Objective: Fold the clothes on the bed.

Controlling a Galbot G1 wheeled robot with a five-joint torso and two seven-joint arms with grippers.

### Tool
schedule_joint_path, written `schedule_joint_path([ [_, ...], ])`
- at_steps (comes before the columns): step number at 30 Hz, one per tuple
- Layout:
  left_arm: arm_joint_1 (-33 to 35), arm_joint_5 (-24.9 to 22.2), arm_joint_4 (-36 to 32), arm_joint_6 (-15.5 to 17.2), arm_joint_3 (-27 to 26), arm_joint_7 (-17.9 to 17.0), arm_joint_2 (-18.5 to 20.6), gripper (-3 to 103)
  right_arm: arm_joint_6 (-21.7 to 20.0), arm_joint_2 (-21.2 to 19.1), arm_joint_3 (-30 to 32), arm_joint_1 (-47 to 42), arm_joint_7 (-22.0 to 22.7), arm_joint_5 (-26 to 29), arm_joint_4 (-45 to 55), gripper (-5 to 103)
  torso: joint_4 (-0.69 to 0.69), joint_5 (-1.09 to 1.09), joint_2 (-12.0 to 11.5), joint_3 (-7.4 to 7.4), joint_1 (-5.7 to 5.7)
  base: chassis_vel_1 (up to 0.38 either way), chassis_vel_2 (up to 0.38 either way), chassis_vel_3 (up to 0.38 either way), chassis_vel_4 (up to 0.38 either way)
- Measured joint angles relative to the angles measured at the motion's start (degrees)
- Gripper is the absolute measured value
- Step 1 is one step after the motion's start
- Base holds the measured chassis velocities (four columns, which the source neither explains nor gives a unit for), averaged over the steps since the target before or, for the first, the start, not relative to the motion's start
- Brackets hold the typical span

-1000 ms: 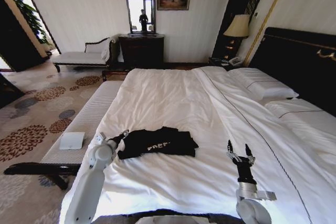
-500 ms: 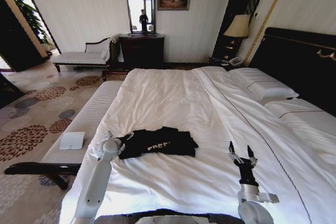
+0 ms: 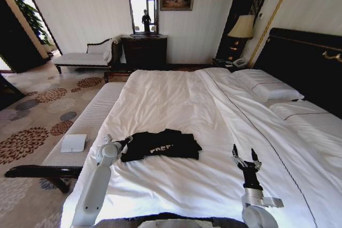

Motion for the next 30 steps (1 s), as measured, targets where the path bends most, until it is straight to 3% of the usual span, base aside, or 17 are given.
schedule_joint_path([
  [1, 0.0, 0.0, 0.0, 0.0, 0.0, 0.0, 0.0, 32, 0.0, 0.0, 0.0, 0.0, 0.0, 0.0, 0.0, 100, 0.00, 0.00, 0.0, 0.00, 0.00, 0.000, 0.000, 0.000, 0.000],
  [4, 0.4, -0.1, -0.5, 0.0, 0.0, 0.0, -0.1, 16, 0.1, 0.0, 0.2, -0.2, 0.0, 0.0, 0.0, 100, 0.00, 0.00, 0.0, 0.00, 0.00, 0.000, 0.000, 0.000, 0.000],
  [6, 0.6, -0.1, -0.9, 0.0, 0.0, 0.0, -0.1, 16, 0.2, 0.0, 0.3, -0.2, 0.0, 0.0, 0.0, 100, -0.01, 0.00, 0.0, 0.00, 0.00, 0.000, 0.000, 0.000, 0.000],
  [9, 1.3, -0.1, -2.0, 0.0, -0.3, 0.4, 0.1, 2, 0.3, -0.1, 0.3, -0.2, 0.1, 0.1, 0.0, 100, 0.00, 0.00, 0.0, 0.00, 0.00, 0.000, 0.000, 0.000, 0.000],
  [14, 2.8, 0.2, -3.7, -1.0, -1.6, 2.5, 0.9, 1, -0.7, 0.1, -0.6, -0.6, 1.8, 0.6, 0.5, 100, -0.01, 0.00, 0.0, 0.00, 0.00, 0.000, 0.000, 0.000, 0.000],
  [18, 6.0, 0.3, -7.1, -2.6, -3.8, 5.6, 2.3, 1, -3.0, -1.0, -2.7, -0.5, 3.8, 5.0, 1.5, 100, -0.02, 0.00, 0.0, 0.00, 0.00, 0.000, 0.000, 0.000, 0.000],
  [21, 9.7, 0.3, -10.8, -4.3, -5.6, 8.2, 4.0, 1, -5.2, -4.0, -4.9, 1.4, 5.6, 9.1, 1.8, 100, -0.02, 0.00, 0.0, 0.00, 0.00, 0.000, 0.000, 0.000, 0.000],
  [24, 14.6, 1.2, -14.8, -5.8, -6.8, 9.7, 5.5, 1, -8.5, -11.7, -8.3, 6.3, 6.2, 13.4, 0.5, 100, 0.02, 0.00, 0.0, 0.00, 0.00, 0.000, 0.000, 0.000, 0.000],
  [26, 14.9, 1.4, -15.1, -5.8, -6.8, 9.7, 5.5, 1, -8.9, -12.6, -8.6, 6.8, 6.2, 14.0, 0.4, 100, 0.03, 0.00, 0.0, 0.00, 0.00, 0.000, 0.000, 0.000, 0.000],
  [27, 16.3, 2.2, -16.3, -6.0, -6.5, 9.8, 5.8, 1, -11.0, -16.2, -10.1, 8.8, 6.8, 17.1, 0.3, 100, 0.07, 0.01, 0.0, 0.00, 0.00, 0.000, 0.000, 0.000, 0.000],
  [30, 17.7, 3.9, -17.9, -5.9, -3.7, 9.9, 6.5, 1, -16.6, -22.2, -12.5, 12.4, 11.4, 24.5, 1.4, 100, -0.07, -0.04, 0.0, 0.00, 0.00, 0.000, 0.000, 0.000, 0.000],
])
